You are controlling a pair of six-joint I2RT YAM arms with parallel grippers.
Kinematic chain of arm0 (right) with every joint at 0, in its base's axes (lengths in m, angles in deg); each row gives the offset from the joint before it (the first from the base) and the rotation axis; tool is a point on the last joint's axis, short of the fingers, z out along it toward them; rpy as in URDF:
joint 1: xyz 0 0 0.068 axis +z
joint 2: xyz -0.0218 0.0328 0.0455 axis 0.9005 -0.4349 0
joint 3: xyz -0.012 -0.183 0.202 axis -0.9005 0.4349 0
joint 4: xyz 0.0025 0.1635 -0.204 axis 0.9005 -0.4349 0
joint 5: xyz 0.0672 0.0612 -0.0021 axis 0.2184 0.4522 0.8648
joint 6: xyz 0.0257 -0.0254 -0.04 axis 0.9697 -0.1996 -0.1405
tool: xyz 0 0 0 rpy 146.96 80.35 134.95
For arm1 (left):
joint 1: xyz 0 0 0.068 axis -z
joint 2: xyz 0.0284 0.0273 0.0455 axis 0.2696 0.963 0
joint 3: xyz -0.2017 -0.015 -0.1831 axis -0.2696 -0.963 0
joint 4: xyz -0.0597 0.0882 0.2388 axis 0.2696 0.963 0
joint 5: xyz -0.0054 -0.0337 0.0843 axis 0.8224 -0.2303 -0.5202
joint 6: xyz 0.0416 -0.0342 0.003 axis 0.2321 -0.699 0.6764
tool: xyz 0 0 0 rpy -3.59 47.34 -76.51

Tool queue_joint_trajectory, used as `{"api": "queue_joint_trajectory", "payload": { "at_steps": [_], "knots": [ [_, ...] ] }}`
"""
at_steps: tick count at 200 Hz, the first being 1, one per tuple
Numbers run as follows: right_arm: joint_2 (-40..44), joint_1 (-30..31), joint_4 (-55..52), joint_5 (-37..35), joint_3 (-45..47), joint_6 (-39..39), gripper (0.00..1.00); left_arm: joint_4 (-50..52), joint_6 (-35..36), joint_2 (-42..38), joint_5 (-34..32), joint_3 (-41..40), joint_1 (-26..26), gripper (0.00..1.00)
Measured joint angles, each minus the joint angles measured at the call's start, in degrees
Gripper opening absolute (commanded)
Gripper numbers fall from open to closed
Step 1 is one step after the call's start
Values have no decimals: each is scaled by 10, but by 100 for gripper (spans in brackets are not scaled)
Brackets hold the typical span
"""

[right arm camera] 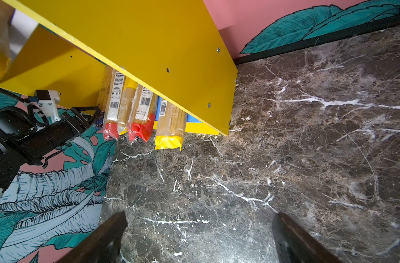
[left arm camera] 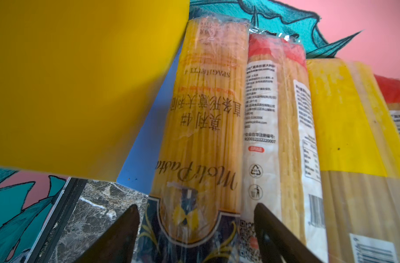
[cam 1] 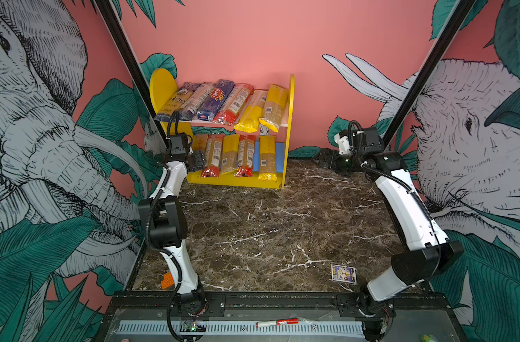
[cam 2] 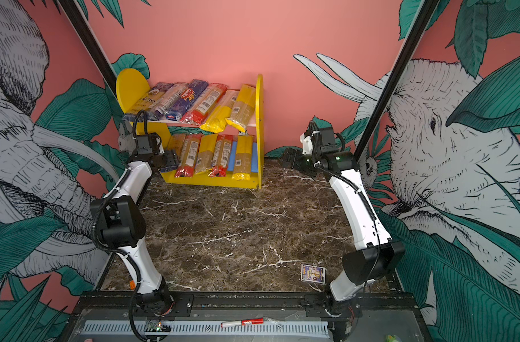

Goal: Arrange pasta packages on shelves
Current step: Place the pasta bag on the shelf.

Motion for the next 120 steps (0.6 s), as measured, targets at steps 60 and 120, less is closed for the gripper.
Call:
{"api": "queue_joint_trajectory", "payload": {
  "at_steps": [60, 120],
  "knots": [
    [16, 0, -3, -1, 10, -4, 99, -24, -5, -62, 18, -79, 0, 91],
    [27, 0, -3, 4, 43, -8, 99, -29, -9, -176, 17, -186, -3, 99]
  ]
}}
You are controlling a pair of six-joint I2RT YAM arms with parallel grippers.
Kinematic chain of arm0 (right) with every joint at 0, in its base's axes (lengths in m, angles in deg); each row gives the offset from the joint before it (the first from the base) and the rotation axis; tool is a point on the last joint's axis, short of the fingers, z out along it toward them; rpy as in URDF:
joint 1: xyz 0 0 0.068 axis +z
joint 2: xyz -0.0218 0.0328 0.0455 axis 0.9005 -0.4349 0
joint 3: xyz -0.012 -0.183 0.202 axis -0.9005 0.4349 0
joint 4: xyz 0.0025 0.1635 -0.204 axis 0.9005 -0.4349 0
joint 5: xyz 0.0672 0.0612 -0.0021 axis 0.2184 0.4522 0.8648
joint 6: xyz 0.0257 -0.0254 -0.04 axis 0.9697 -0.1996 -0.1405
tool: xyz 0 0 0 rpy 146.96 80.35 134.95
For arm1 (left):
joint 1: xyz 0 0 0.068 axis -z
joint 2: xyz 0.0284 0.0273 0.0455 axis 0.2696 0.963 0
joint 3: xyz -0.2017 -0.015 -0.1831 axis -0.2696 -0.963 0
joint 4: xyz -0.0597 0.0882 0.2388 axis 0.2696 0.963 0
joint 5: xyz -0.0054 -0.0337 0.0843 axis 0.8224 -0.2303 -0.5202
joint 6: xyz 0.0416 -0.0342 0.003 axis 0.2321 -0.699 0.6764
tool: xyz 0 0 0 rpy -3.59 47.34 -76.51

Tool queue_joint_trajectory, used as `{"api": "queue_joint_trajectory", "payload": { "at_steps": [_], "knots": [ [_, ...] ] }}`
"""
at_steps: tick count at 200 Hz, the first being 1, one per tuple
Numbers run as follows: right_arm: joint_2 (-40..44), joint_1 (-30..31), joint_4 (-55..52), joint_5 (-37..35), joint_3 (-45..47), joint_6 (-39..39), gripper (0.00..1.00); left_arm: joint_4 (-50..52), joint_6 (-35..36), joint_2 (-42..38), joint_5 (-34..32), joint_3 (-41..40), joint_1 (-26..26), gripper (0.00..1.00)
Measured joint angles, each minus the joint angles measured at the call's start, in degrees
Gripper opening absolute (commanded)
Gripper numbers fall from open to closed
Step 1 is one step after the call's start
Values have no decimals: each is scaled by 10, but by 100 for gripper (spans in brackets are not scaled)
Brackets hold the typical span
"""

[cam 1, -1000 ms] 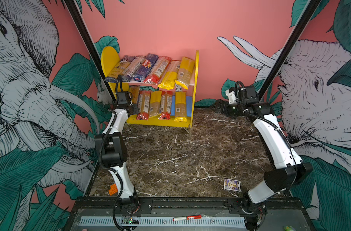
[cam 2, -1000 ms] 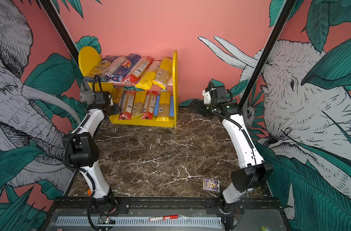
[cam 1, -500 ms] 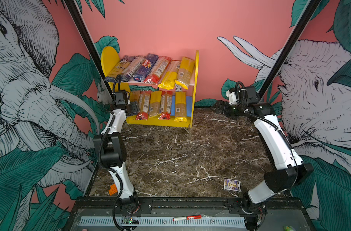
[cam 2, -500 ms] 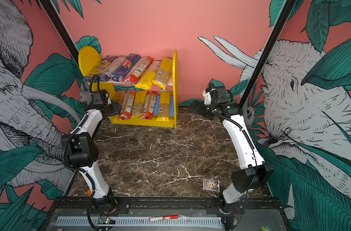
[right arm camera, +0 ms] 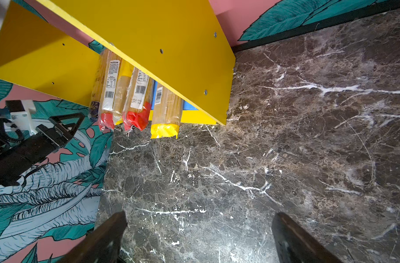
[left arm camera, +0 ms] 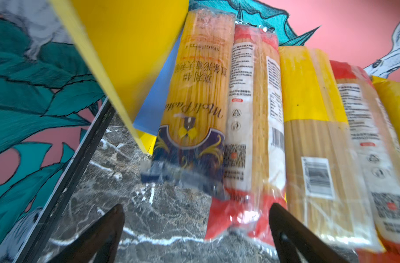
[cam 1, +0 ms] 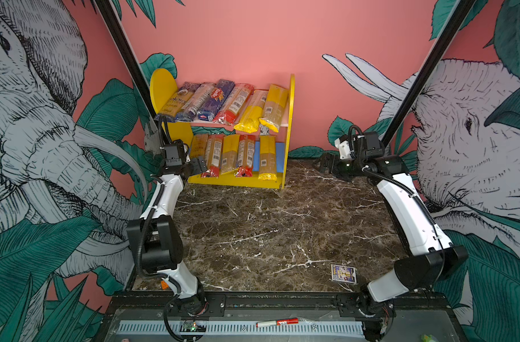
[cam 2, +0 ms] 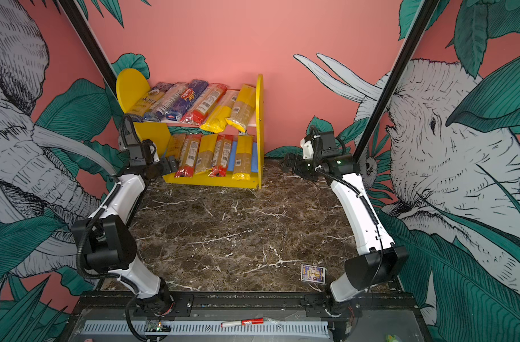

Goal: Arrange pasta packages on shelves
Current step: Place the pasta bag on the shelf, then reset both arms

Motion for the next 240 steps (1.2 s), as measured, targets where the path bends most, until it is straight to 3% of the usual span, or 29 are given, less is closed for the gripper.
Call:
{"api": "queue_joint_trajectory", "payload": {
  "at_steps": [36, 63, 119, 173, 240],
  "knots": [
    [26, 0, 1, -5, 31, -7, 99, 0, -3, -73, -4, -62, 0, 100],
    [71, 1, 6, -54, 92, -13, 99, 6, -4, -127, -17, -107, 16, 100],
    [131, 1, 15, -161, 212, -49, 99, 29, 9, -270, -106, -227, 187, 100],
    [190, 1, 19, -246, 311, -76, 99, 28, -9, -434, -137, -356, 242, 99],
    [299, 2, 66, -322, 450, -94, 99, 16, 18, -454, -164, -415, 277, 100]
  ]
}}
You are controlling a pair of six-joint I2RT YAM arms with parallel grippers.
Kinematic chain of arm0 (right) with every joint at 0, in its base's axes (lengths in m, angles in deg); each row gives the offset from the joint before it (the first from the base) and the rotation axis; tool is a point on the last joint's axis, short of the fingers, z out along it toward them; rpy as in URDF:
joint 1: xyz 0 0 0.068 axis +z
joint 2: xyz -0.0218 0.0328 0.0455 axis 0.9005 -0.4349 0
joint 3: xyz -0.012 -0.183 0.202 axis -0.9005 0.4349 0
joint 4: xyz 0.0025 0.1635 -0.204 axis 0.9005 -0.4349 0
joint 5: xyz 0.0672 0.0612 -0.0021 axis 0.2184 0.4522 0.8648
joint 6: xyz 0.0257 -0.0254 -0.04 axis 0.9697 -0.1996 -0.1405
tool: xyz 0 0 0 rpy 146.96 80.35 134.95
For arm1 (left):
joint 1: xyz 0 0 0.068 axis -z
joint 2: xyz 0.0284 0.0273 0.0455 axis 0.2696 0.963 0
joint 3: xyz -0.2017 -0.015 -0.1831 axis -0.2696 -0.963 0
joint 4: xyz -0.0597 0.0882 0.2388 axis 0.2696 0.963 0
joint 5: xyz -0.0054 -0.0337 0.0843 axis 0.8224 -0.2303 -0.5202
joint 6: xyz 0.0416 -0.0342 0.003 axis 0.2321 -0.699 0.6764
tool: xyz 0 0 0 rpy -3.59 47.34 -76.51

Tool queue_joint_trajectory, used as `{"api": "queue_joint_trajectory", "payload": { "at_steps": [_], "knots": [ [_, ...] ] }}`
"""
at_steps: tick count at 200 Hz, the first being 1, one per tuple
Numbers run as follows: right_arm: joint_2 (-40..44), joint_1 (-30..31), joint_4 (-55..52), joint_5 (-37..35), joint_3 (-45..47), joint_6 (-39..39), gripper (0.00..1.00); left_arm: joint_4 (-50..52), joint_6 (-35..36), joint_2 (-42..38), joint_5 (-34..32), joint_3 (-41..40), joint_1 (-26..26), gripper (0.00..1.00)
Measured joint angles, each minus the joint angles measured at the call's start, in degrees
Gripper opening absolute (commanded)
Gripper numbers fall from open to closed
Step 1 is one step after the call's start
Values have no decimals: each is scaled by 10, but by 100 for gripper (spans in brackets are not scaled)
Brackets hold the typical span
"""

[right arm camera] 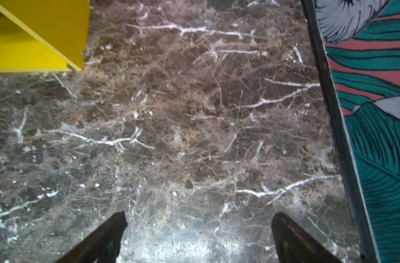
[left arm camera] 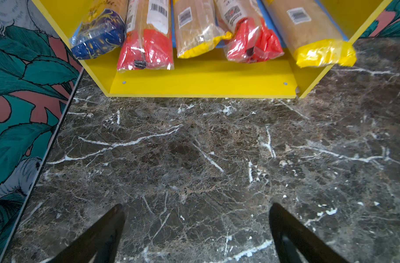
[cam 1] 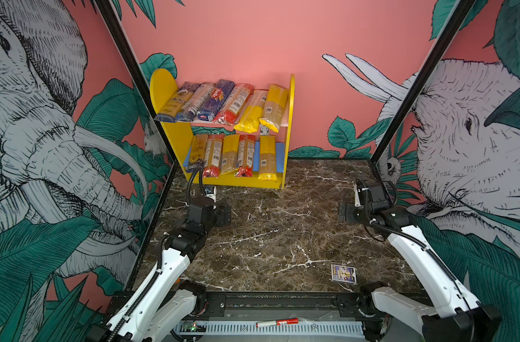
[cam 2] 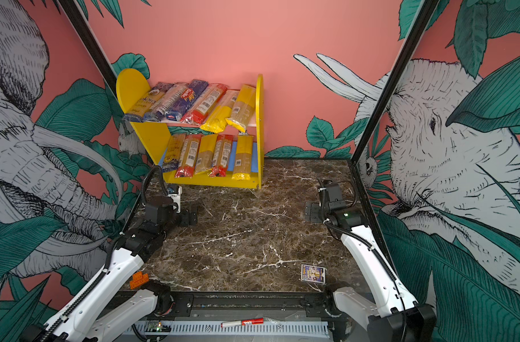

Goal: Arrange pasta packages on shelves
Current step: Reset both arms

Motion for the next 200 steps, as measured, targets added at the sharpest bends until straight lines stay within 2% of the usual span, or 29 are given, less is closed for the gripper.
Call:
{"api": "queue_joint_trajectory", "payload": {
  "at_steps": [38, 73, 98, 135, 169, 200],
  "knots": [
    [93, 1, 73, -53, 102, -39, 99, -60, 32, 10, -43, -54, 0, 99],
    [82, 1, 146, -83, 149, -94, 99, -159, 71, 54, -89, -97, 0, 99],
    [73, 1, 230, -95, 208, -130, 99, -244, 83, 106, -104, -130, -23, 99],
    [-23, 1, 354, -112, 242, -183, 99, -325, 90, 136, -103, -143, -88, 99],
    [-92, -9, 490, -115, 277, -211, 99, -410, 97, 158, -96, -169, -103, 99],
    [-178, -19, 618, -122, 293, -223, 99, -518, 101, 231, -101, -206, -106, 99]
  ]
}}
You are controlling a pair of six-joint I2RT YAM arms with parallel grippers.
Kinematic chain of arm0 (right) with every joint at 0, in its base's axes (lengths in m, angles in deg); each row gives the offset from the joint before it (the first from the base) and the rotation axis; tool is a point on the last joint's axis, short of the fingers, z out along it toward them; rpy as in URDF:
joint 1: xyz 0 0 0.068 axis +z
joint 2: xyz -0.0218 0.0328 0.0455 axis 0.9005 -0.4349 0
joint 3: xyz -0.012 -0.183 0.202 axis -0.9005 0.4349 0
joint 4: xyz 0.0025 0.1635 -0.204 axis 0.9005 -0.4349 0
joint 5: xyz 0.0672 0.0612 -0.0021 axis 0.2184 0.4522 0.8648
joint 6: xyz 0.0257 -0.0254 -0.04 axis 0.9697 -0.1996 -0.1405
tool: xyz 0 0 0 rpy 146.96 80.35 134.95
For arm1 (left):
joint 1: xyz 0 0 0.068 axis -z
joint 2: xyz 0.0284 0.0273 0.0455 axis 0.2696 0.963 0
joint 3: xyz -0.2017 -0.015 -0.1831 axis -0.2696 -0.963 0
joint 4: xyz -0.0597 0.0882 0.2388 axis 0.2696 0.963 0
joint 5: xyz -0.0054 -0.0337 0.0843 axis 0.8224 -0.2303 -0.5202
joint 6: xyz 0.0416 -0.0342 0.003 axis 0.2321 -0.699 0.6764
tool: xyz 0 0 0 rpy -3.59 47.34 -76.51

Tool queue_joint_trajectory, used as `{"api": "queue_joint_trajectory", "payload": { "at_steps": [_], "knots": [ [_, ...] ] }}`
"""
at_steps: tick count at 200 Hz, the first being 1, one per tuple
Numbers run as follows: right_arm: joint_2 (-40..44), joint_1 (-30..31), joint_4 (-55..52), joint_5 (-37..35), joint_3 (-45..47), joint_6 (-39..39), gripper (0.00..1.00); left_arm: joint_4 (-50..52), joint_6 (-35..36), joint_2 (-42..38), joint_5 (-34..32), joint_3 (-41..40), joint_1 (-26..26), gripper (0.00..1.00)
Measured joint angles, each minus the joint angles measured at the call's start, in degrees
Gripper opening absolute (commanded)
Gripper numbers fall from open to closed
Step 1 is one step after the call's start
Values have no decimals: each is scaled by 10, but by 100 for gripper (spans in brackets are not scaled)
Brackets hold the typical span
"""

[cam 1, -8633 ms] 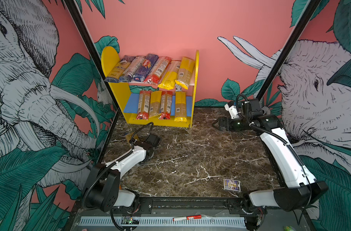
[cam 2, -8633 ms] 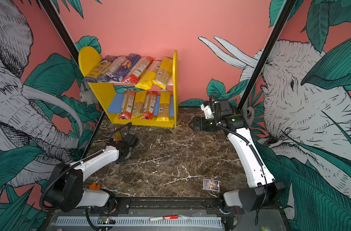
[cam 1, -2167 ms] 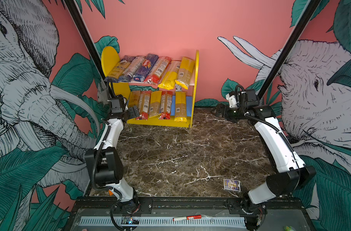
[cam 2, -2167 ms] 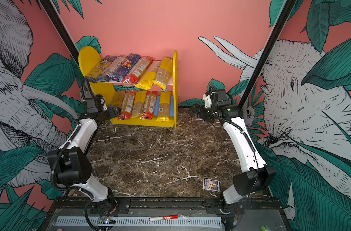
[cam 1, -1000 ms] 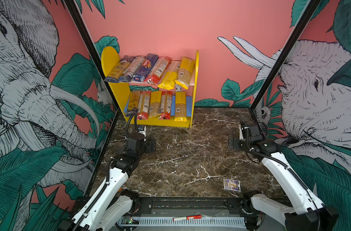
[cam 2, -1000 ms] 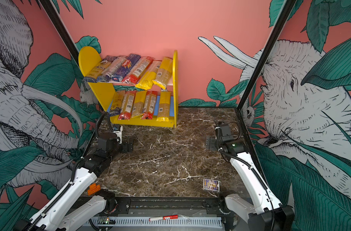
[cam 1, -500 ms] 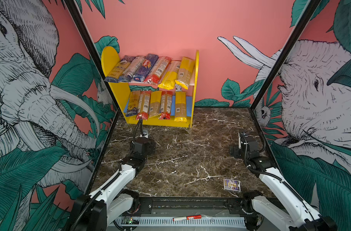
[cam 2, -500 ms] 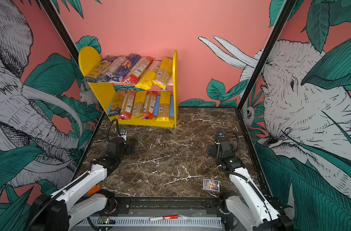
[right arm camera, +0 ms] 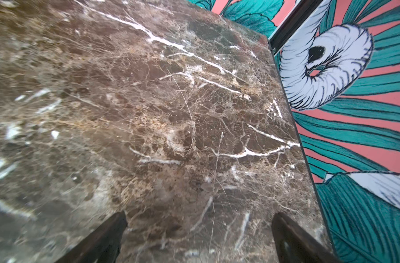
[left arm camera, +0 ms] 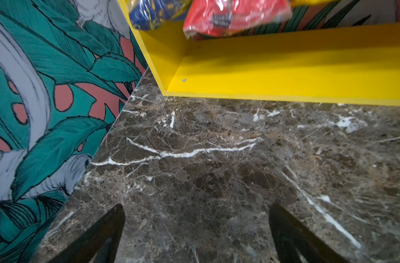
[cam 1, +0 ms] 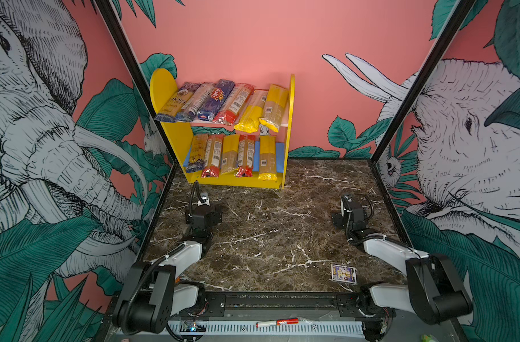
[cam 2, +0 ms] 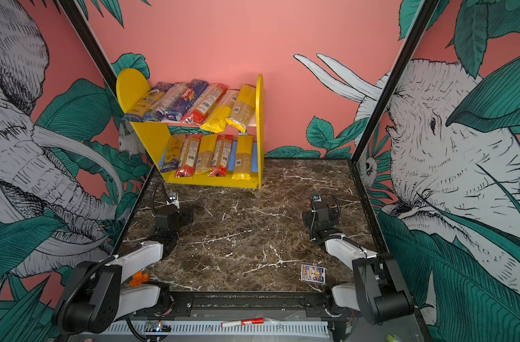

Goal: Arrange pasta packages on shelves
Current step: Reset both arms

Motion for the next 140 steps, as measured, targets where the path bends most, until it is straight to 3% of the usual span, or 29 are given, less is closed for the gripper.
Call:
{"api": "queue_joint_trajectory", "payload": {
  "at_steps": [39, 83, 140],
  "knots": [
    [-59, -17, 97, 12, 5, -6, 99, -72, 28, 56, 2, -3, -4, 99],
    [-55, -35, 191, 31, 26, -11, 99, -176, 57, 125, 16, 0, -15, 99],
    [-116, -94, 299, 93, 53, 8, 99, -207, 50, 172, 56, 10, -51, 99]
  ]
}}
